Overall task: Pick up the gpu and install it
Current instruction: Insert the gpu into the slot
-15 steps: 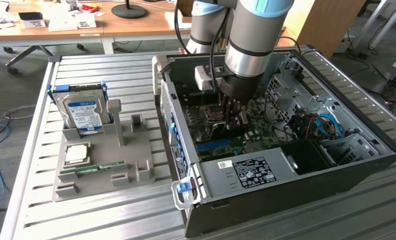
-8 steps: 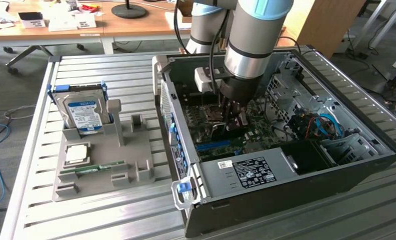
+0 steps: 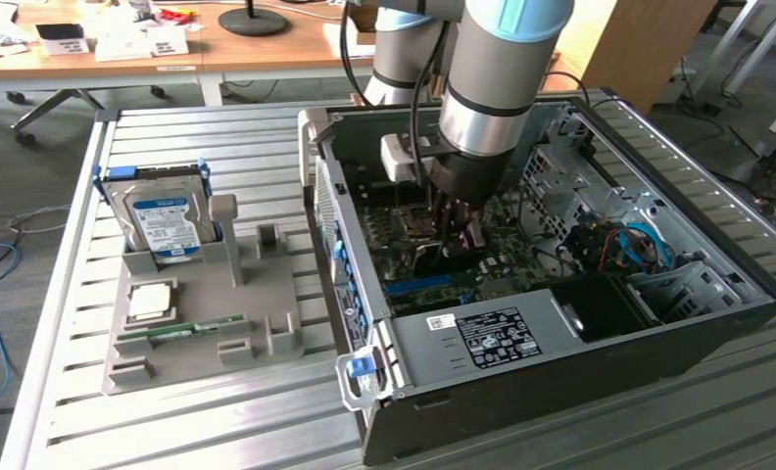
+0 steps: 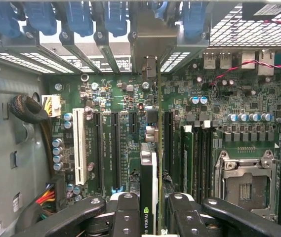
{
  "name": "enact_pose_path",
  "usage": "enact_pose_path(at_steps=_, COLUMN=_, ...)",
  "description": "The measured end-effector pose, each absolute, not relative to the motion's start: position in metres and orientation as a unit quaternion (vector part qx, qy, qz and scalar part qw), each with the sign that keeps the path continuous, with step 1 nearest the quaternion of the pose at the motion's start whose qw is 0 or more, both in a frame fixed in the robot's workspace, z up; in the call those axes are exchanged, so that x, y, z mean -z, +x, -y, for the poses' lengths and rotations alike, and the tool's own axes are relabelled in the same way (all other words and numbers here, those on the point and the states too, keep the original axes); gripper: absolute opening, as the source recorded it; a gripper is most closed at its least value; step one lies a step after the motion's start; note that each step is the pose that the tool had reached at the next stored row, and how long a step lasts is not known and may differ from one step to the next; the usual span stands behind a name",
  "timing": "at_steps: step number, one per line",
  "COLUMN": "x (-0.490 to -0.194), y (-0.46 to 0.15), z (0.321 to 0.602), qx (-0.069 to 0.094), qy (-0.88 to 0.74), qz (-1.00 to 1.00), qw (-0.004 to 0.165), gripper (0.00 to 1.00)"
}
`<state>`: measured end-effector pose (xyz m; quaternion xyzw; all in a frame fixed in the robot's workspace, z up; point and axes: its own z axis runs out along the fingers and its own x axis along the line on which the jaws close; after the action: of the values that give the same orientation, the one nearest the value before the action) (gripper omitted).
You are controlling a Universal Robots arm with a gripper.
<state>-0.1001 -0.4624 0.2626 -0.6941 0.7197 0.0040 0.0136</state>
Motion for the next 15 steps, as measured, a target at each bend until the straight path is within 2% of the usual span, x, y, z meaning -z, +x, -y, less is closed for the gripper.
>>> enact_pose_path(at_steps=15, x=-0.2578, y=-0.1002, z=0.4629, qx=-0.004, qy=-0.693, qz=-0.72, qw=0.013, gripper=0.27)
